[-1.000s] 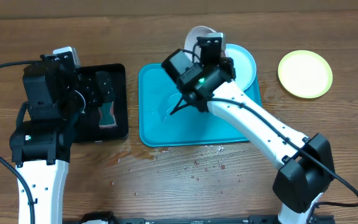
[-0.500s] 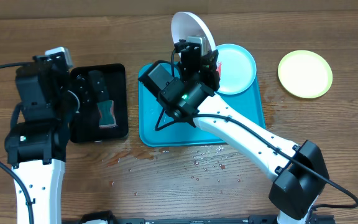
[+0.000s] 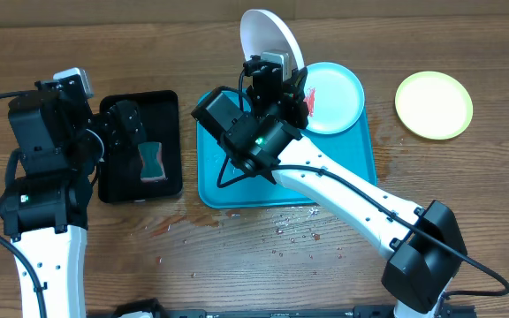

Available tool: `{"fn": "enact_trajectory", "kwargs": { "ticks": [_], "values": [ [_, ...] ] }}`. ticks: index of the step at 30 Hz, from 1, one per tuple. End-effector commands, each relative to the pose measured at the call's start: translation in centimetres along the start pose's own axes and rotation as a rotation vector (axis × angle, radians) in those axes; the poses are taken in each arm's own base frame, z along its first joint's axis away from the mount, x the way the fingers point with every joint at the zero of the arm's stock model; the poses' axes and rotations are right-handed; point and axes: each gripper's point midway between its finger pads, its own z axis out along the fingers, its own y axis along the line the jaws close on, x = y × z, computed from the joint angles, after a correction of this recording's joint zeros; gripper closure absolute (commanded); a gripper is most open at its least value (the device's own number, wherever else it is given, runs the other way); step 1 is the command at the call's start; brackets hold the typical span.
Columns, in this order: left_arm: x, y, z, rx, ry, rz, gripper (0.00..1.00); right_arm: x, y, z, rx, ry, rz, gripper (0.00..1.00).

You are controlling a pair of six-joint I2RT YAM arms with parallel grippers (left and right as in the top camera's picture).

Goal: Clean dirty plates on tray and stack at the side
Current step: 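Lift the white plate upright with the right gripper and carry it rightward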

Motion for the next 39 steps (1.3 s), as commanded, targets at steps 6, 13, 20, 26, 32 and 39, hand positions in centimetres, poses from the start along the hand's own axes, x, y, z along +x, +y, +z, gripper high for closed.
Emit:
{"fn": "enact_trajectory", "kwargs": {
  "ticks": [6, 13, 20, 26, 32, 39],
  "values": [
    [-0.7, -0.3, -0.6, 0.016, -0.026, 0.027, 0.0, -2.3, -1.6, -0.6, 0.019, -0.032, 0.077, 0.96],
    [-0.7, -0.3, -0.6, 0.015, -0.026, 0.027, 0.0, -3.4, -2.2, -0.7, 0.066, -0.073, 0.134, 0.96],
    [-0.7, -0.3, -0.6, 0.016, -0.025, 0.027, 0.0, -3.4, -1.7, -0.6, 0.042, -0.061, 0.112, 0.96],
    [-0.1, -0.2, -0.6, 0.012, -0.003, 0.023, 0.0, 1.0, 3.7, -1.4, -0.303, 0.158, -0.06, 0.96],
    [2.5, 0.5, 0.6, -0.004, 0.09, 0.009, 0.0, 5.2, 7.2, -2.4, -0.575, 0.442, 0.017, 0.96],
    [6.6, 1.4, 2.9, -0.022, 0.227, -0.015, 0.0, 7.2, 7.0, 0.2, -0.703, 0.663, 0.097, 0.96]
  ]
}}
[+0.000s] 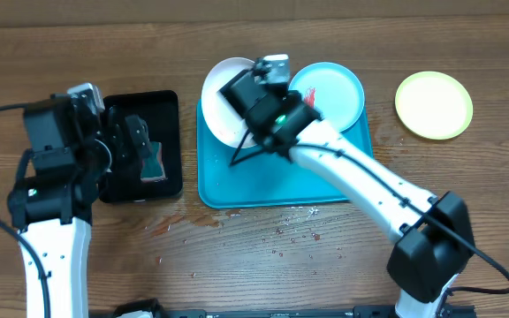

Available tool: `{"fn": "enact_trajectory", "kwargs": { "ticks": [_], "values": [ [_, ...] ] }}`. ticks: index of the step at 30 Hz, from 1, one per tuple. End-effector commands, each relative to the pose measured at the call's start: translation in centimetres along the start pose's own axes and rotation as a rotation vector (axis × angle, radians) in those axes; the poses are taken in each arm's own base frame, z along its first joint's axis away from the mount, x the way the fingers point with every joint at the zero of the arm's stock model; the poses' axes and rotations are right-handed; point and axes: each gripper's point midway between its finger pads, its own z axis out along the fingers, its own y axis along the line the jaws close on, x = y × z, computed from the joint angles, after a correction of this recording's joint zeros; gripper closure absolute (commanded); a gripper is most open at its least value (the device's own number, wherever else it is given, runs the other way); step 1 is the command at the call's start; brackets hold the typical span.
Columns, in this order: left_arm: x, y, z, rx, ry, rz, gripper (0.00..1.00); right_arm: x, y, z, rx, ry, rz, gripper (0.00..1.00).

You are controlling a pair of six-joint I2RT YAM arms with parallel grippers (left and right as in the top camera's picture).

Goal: Clean dirty plates on tray and stack at the side
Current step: 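Lift the white plate upright with the right gripper and carry it rightward, then lower the white plate onto the yellow plate and release it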

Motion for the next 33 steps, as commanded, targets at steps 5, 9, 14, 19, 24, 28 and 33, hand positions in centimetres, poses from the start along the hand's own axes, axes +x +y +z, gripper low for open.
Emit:
{"fn": "enact_trajectory", "kwargs": {
  "ticks": [5, 9, 14, 19, 24, 28, 33],
  "values": [
    [3.2, 0.4, 2.5, 0.013, 0.128, -0.007, 0.0, -1.2, -3.0, 0.9, -0.267, 0.213, 0.216, 0.96],
    [4.0, 0.2, 2.5, 0.013, 0.158, -0.003, 0.0, -2.1, -8.4, 2.9, -0.254, 0.263, 0.346, 0.96],
    [4.5, -0.2, 2.5, 0.02, 0.176, 0.011, 0.0, -2.7, -18.4, 5.4, -0.149, 0.284, 0.546, 0.96],
    [4.6, -0.8, 2.6, 0.032, 0.177, 0.028, 0.0, -1.9, -28.6, 6.5, -0.019, 0.271, 0.727, 0.96],
    [4.4, -1.3, 2.6, 0.042, 0.167, 0.041, 0.0, -0.9, -36.3, 6.5, 0.071, 0.231, 0.864, 0.96],
    [4.2, -1.5, 2.7, 0.048, 0.157, 0.047, 0.0, 0.0, -39.7, 6.8, 0.104, 0.204, 0.898, 0.96],
    [3.5, -2.1, 2.8, 0.062, 0.129, 0.06, 0.0, 0.4, -40.7, 8.3, 0.118, 0.159, 0.888, 0.96]
  ]
}}
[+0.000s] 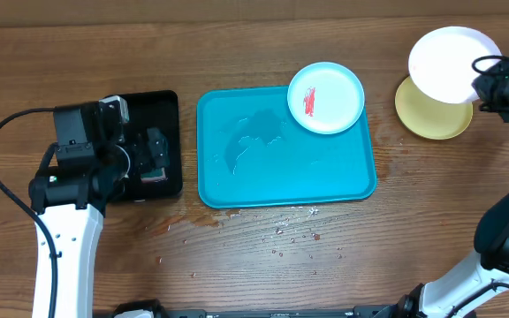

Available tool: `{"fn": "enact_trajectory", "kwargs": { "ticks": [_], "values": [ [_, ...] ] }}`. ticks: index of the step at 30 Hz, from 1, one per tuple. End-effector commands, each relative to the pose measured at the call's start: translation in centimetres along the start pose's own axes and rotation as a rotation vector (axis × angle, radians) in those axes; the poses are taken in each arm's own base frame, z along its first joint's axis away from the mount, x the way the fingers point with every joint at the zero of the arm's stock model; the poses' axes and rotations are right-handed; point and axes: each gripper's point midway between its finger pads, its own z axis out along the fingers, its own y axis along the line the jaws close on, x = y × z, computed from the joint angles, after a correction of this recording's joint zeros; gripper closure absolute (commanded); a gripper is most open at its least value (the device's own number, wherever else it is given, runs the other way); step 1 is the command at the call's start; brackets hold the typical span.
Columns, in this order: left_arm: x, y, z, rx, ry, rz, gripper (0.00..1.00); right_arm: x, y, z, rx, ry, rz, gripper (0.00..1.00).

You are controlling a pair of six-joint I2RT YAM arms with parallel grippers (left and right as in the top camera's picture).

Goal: Clean dirty plates on tray and stack at the side
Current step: 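Lower the white plate onto the yellow plate and release it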

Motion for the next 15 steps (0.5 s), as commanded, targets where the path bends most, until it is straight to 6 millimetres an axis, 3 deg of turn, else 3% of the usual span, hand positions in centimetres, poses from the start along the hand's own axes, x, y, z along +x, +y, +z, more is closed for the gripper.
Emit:
{"fn": "enact_trajectory", "kwargs": {
  "ticks": [1, 8, 15],
  "values": [
    [-0.1, -0.7, 0.2, 0.024, -0.007, 0.032, 0.0, 0.1, 0.5, -0.4, -0.026, -0.034, -0.03, 0.96],
    [-0.2, -0.9, 0.2, 0.025, -0.008, 0.038, 0.0, -0.6, 0.7, 1.4, -0.056, -0.095, -0.032, 0.96],
    [-0.2, -0.9, 0.2, 0.024, -0.01, 0.038, 0.0, 1.0, -0.4, 4.9, -0.01, -0.02, 0.017, 0.96]
  ]
}}
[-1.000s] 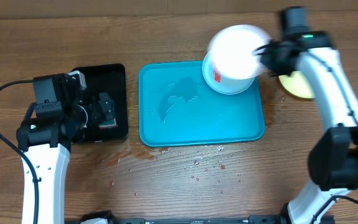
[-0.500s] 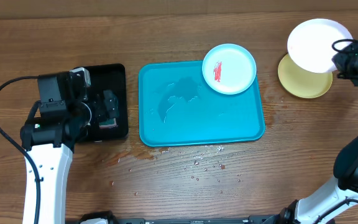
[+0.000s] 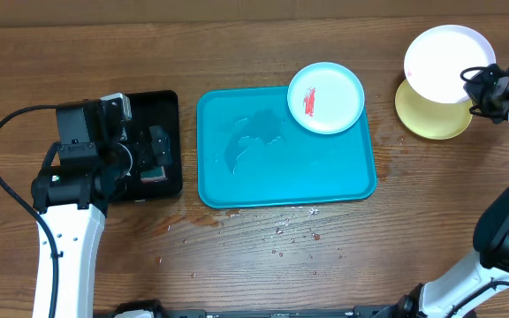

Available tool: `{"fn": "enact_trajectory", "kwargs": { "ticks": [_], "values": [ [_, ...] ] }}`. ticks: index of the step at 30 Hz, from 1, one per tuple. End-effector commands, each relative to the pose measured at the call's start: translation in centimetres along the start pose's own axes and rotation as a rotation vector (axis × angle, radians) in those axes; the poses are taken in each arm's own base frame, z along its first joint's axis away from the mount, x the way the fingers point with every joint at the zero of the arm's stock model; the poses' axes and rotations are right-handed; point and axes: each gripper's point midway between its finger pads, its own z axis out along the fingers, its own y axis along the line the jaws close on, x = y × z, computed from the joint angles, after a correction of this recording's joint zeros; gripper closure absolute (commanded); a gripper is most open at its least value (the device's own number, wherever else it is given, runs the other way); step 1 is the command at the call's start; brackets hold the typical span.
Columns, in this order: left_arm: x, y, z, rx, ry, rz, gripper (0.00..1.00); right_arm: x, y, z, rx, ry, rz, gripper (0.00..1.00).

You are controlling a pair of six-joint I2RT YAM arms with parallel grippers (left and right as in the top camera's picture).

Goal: Clean dirty plates on tray and stack at the side
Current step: 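Lower the white plate onto the yellow plate and release it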

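Observation:
A white plate (image 3: 444, 57) hangs at the far right, overlapping the yellow plate (image 3: 429, 122) that lies on the table. My right gripper (image 3: 475, 81) is shut on the white plate's right rim. A pale blue plate (image 3: 327, 99) with a red smear rests on the far right corner of the teal tray (image 3: 281, 181). My left gripper (image 3: 153, 152) hovers in the black bin (image 3: 168, 106), just above a sponge (image 3: 153, 175). How its jaws stand is hidden.
A wet patch shows on the tray's middle. Water drops (image 3: 299, 234) and a damp smear lie on the wooden table in front of the tray. Cables trail from both arms.
The white plate and my right gripper have shifted slightly left, the plate now lying more squarely over the yellow plate. The left arm has hardly moved.
My right gripper held the white plate upright over the tray's back edge while the left gripper was at the sponge in the bin. Then the plate lay tilted over the tray's left. Later it was far right above the yellow plate, where it still hangs.

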Motion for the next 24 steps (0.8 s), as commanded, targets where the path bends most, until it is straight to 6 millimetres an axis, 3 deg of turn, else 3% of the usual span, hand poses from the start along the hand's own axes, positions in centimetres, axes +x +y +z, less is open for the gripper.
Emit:
{"fn": "enact_trajectory", "kwargs": {
  "ticks": [1, 11, 20, 21, 23, 24],
  "values": [
    [0.2, -0.4, 0.2, 0.015, 0.007, 0.025, 0.0, 0.9, -0.7, 1.9, 0.028, 0.033, 0.031, 0.96],
    [0.2, -0.4, 0.2, 0.008, 0.007, 0.028, 0.0, 1.2, -3.1, 3.6, 0.075, 0.071, 0.071, 0.96],
    [0.2, -0.4, 0.2, 0.006, 0.006, 0.029, 0.0, 2.1, -3.8, 3.7, 0.097, 0.106, 0.075, 0.96],
    [0.2, -0.4, 0.2, 0.006, 0.006, 0.029, 0.0, 2.2, -3.8, 3.7, 0.101, 0.112, 0.075, 0.92],
    [0.2, -0.4, 0.2, 0.006, 0.006, 0.029, 0.0, 2.6, -3.9, 3.7, 0.1, 0.126, 0.072, 0.67],
    [0.2, -0.4, 0.2, 0.006, 0.006, 0.029, 0.0, 2.7, -3.8, 3.7, 0.096, 0.134, 0.07, 0.6]
  ]
}}
